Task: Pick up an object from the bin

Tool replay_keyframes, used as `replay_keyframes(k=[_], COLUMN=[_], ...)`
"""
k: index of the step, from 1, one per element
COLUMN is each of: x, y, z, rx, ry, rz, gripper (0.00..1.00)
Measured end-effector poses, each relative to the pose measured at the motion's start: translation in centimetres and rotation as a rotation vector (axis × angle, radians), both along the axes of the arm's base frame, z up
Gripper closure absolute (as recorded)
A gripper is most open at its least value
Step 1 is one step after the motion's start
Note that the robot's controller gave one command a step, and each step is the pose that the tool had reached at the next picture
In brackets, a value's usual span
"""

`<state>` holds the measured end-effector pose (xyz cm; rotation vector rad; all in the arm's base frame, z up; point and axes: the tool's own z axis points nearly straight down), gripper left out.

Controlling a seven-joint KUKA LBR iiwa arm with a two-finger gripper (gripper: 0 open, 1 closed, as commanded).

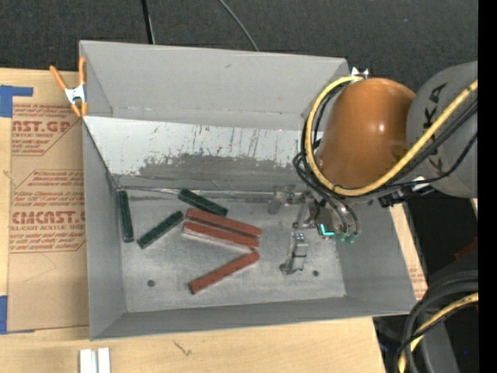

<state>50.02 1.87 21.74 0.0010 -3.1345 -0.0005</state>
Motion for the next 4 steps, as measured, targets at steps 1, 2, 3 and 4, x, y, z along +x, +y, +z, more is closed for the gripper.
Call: replay_keyframes(k=[1, 2, 3, 4], x=[0.2, 0.0, 0.8, 2.6], y=[0.0, 2.1, 2.3, 0.3], z=[0.4, -4.3, -10.2, -14.5], rx=[0.0, 0.0, 0.001, 0.003], ry=[-0.008, -0.015, -0.011, -0.014], rz=[0.0, 0.056, 0.288, 0.563], gripper=[0.0, 0.0, 0.0, 1.0])
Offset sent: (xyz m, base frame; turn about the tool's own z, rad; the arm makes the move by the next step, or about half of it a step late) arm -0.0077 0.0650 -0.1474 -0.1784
